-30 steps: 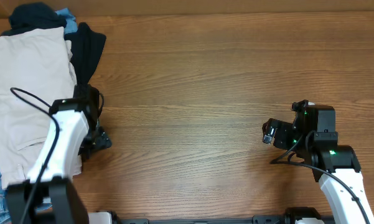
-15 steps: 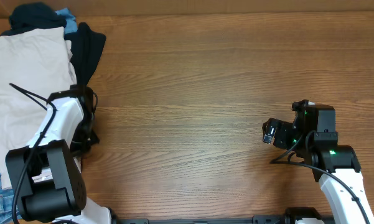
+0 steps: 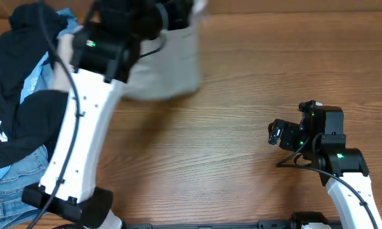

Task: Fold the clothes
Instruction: 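Lift the beige shorts with the left gripper and pull them right with the right gripper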

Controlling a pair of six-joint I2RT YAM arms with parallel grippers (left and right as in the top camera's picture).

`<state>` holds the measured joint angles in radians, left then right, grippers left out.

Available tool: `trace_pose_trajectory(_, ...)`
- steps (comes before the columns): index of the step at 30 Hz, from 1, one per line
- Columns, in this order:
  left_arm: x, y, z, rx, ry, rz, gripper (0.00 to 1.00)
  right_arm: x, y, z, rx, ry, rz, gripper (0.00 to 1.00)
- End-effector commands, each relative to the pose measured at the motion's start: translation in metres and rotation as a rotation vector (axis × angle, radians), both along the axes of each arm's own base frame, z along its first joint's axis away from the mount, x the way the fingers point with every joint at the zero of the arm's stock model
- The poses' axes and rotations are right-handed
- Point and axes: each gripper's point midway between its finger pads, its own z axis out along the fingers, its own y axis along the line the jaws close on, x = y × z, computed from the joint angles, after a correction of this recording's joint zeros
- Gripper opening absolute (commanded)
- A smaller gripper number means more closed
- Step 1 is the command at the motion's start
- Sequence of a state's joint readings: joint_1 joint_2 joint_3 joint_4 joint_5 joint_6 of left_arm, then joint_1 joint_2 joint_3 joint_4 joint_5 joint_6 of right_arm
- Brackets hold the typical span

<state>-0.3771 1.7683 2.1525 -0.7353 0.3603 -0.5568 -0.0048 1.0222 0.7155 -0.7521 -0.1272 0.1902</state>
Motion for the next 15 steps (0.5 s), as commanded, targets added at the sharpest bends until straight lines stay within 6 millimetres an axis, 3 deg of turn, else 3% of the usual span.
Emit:
trace_pose_trajectory(1,-0.040,-0.047,0.041,-0.086,-0.080,-0.162,0.04,0.006,0.002,0.012,0.007,-0.036,0.004,1.00)
trace_pose_trajectory(4,-0.060,-0.032,-0.025,0.042,0.196,-0.135,0.05,0.007,0.002,0.012,0.007,-0.037,0.004,1.00)
trace_pose_trajectory(6,-0.078,-0.019,-0.060,0.145,0.327,-0.131,0.04,0.007,0.002,0.013,0.007,-0.038,0.003,1.00)
trace_pose_trajectory(11,-0.100,-0.007,-0.084,0.254,0.407,-0.172,0.04,0.008,0.002,0.013,0.007,-0.042,0.004,1.00)
trace_pose_trajectory(13,-0.116,0.011,-0.105,0.372,0.470,-0.175,0.05,0.012,0.006,0.017,0.025,-0.064,0.016,1.00)
trace_pose_trajectory(15,-0.126,0.034,-0.122,0.479,0.544,-0.110,0.08,0.014,0.025,0.024,0.117,-0.091,0.081,1.00)
